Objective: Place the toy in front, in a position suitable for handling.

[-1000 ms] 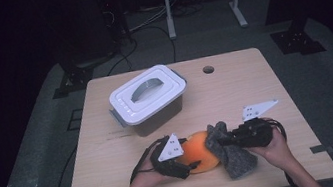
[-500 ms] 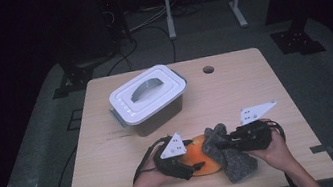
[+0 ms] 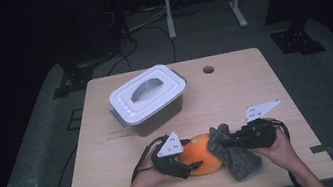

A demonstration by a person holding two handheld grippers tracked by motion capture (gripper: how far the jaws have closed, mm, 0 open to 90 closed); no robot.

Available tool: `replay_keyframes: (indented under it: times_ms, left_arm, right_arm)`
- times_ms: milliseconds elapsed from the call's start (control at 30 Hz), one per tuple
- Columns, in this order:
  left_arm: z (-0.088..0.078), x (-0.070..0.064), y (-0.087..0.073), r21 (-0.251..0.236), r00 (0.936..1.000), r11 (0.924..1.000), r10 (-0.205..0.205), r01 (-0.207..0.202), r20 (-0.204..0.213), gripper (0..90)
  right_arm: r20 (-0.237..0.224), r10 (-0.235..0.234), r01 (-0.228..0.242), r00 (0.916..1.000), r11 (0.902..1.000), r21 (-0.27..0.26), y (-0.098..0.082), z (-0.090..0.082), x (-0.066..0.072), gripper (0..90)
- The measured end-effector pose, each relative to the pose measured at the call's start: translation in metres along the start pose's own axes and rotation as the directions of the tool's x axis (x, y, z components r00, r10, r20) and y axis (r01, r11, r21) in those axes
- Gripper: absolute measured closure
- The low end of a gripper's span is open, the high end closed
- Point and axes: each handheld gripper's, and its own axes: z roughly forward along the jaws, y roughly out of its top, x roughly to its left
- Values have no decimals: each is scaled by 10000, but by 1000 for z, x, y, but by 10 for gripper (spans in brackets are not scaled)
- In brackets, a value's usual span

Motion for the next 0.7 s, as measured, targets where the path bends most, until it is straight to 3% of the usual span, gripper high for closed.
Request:
replay_keyframes:
  times_ms: [100,167,300,367,500,600,700]
  left_arm:
    - [2,-4,2,72,9996,9995,298,-298,8,211]
    - [1,-3,1,37,9997,9998,205,-205,107,190]
    - [1,4,2,191,9991,9991,-388,385,159,83]
    - [2,6,0,192,9964,9971,-744,737,407,79]
    - [1,2,2,169,9992,9994,-303,299,266,226]
    - [4,-5,4,115,9995,9999,110,-113,288,248]
    - [4,-7,5,211,9993,9993,308,-312,194,247]
  right_arm:
    - [46,-321,321,9995,9994,104,6,5,8,773]
    - [5,-335,335,9994,9989,320,3,10,8,772]
    - [-125,-164,169,9998,9988,465,-2,9,4,772]
    - [-131,-135,142,9998,9983,563,-4,7,3,773]
    - [-14,-239,239,9997,9986,466,2,2,7,773]
    - [-16,-587,587,9983,9980,235,11,1,17,773]
    - [134,-933,924,9955,9941,573,15,7,23,772]
